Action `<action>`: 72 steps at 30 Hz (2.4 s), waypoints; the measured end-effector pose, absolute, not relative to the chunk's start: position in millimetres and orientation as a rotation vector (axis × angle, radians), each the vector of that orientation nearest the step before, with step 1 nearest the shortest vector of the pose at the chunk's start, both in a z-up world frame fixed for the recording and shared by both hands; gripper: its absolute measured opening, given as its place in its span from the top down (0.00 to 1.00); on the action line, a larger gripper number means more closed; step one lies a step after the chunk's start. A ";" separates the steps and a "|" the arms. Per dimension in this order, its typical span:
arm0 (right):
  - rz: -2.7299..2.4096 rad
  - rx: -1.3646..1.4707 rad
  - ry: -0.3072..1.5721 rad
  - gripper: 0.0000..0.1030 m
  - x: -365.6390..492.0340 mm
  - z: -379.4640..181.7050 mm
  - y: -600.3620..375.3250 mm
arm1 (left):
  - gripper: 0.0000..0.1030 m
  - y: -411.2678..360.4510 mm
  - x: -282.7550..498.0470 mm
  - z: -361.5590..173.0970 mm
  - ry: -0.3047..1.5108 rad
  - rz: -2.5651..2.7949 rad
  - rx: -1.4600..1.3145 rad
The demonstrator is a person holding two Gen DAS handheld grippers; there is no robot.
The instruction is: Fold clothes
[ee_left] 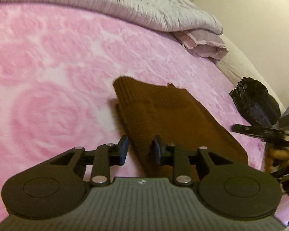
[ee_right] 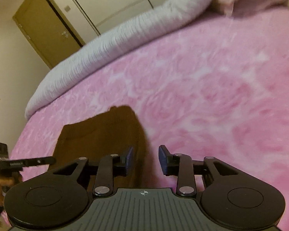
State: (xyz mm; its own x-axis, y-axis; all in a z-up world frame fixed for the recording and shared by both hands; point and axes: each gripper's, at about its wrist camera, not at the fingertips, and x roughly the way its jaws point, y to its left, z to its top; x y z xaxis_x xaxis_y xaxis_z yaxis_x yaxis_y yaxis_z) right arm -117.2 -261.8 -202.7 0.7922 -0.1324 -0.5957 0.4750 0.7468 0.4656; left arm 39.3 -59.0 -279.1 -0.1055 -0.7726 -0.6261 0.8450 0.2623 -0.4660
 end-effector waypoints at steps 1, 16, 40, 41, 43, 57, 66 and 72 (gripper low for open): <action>-0.356 0.632 0.537 0.68 -132.0 -196.7 -253.2 | 0.79 -50.3 36.6 -273.8 0.945 -1.364 0.102; -0.202 0.482 0.508 0.68 -168.2 -243.6 -165.7 | 0.73 -1.8 -101.6 -269.4 0.515 -1.558 0.483; -0.296 0.497 0.574 0.86 -150.0 -241.4 -157.9 | 0.67 5.5 -105.9 -272.8 0.422 -1.564 0.658; -0.311 0.508 0.572 0.86 -151.3 -239.9 -158.4 | 0.67 11.7 -103.1 -269.8 0.402 -1.544 0.674; -0.333 0.378 0.596 0.82 -149.8 -226.7 -136.9 | 0.68 24.7 -96.9 -266.8 0.369 -1.499 0.707; -0.028 -0.747 0.790 0.33 -57.4 -263.0 51.7 | 0.38 71.7 -96.7 -281.0 0.220 -1.364 0.829; -0.004 -0.613 0.715 0.83 -50.2 -234.5 12.6 | 0.18 37.6 -123.8 -302.8 -0.153 -1.400 1.114; -0.023 -0.397 0.672 0.83 -95.3 -184.6 -34.9 | 0.13 -9.8 -154.4 -328.9 -0.442 -1.368 1.210</action>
State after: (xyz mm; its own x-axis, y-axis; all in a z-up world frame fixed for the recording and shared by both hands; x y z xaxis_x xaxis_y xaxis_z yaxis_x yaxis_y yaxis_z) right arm -95.3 -34.9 -184.6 0.7849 -0.1478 -0.6017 -0.1060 0.9248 -0.3655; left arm -154.4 -9.8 -328.9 0.2368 -0.8913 -0.3867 0.4961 -0.2313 0.8369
